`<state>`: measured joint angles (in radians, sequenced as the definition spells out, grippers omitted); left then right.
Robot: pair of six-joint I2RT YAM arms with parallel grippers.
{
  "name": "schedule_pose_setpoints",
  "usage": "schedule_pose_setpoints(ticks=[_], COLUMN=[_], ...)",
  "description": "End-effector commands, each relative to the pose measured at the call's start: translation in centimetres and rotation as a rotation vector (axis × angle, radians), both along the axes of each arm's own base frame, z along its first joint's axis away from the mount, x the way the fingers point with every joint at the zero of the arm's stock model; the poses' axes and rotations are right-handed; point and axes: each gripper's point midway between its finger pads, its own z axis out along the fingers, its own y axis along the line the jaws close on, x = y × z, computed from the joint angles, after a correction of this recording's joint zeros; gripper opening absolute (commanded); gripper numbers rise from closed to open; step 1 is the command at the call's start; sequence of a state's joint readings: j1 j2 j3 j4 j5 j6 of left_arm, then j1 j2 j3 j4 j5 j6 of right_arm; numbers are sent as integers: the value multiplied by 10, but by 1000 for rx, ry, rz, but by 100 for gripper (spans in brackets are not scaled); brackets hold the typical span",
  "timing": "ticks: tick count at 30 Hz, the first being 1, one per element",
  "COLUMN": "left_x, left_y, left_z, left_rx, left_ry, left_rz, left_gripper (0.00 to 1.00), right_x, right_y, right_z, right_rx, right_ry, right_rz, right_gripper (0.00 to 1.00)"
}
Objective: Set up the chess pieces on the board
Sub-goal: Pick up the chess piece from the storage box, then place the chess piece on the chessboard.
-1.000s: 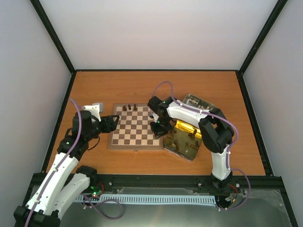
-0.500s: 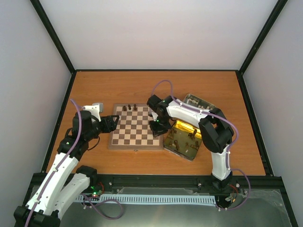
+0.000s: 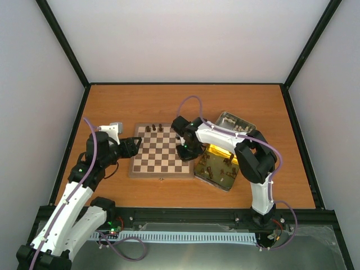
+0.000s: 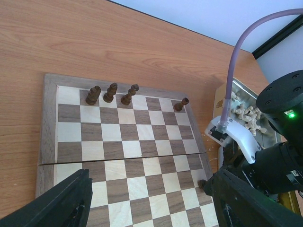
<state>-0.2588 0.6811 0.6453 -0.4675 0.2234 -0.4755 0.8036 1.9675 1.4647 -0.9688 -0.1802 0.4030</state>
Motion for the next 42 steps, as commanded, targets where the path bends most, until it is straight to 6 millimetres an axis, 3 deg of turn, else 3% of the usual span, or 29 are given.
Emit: schedule_pose_setpoints(ticks=[1, 7, 12, 18, 31, 38, 42], left_x=[3, 3, 3, 4, 4, 4, 4], left_y=[1, 2, 2, 1, 2, 2, 2], left_z=[6, 5, 5, 4, 4, 3, 3], left_rx=[13, 15, 16, 15, 17, 18, 17], left_ry=[-37, -35, -33, -31, -30, -27, -28], left_rz=[-1, 0, 1, 0, 4, 6, 6], left_gripper=[70, 70, 70, 70, 71, 70, 70], right_x=[30, 79, 104, 117, 132, 128, 129], right_y=[5, 10, 12, 7, 1, 2, 5], right_z=[25, 34, 27, 7, -11, -5, 17], right_rx=[8, -8, -13, -59, -82, -65, -29], right_ry=[-176, -295, -289, -272, -264, -251, -278], right_rz=[-20, -82, -109, -122, -162, -159, -158], right_gripper=[6, 6, 6, 6, 8, 22, 32])
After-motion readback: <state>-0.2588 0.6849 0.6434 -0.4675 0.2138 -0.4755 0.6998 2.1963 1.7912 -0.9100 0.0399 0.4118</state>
